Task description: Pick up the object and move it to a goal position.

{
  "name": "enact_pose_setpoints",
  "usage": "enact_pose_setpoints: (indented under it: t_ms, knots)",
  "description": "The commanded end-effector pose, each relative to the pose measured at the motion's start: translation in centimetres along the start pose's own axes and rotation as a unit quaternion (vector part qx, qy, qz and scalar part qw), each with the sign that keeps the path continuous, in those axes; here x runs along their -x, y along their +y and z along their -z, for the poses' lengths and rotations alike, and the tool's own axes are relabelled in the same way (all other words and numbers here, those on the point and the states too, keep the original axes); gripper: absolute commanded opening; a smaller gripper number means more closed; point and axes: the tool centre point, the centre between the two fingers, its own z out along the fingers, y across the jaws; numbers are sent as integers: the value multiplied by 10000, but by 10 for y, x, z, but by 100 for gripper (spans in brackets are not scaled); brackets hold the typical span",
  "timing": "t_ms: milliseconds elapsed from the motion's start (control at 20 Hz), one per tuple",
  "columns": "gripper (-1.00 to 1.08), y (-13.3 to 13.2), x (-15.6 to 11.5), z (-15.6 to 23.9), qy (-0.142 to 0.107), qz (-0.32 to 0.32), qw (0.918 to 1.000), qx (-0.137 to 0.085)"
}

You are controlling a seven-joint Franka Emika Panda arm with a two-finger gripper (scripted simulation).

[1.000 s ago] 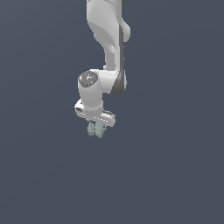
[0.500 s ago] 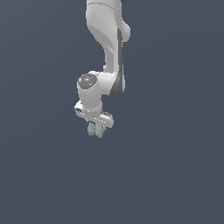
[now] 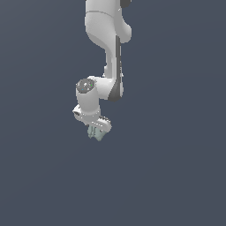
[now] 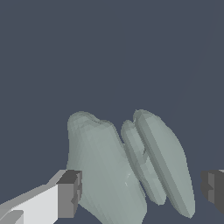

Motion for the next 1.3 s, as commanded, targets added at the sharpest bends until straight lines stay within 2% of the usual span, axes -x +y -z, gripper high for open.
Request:
enact_pose_setpoints:
  t_ms: [0,150,200,650,700,750,1250]
  knots:
    - [100,-11,15,-27,-169,113,9998,22]
    - [100,-11,15,-30,-169,111,9998,21]
    - [-100,-11,15,-30,-169,111,9998,21]
    - [-100,-11,15,-30,-169,111,9998,21]
    - [-100,-4,1,-9,-10,36,10000,-5]
    - [-100,-3,2,-9,-10,36,10000,-5]
    - [-100,-1,22,1,-43,52,10000,-1]
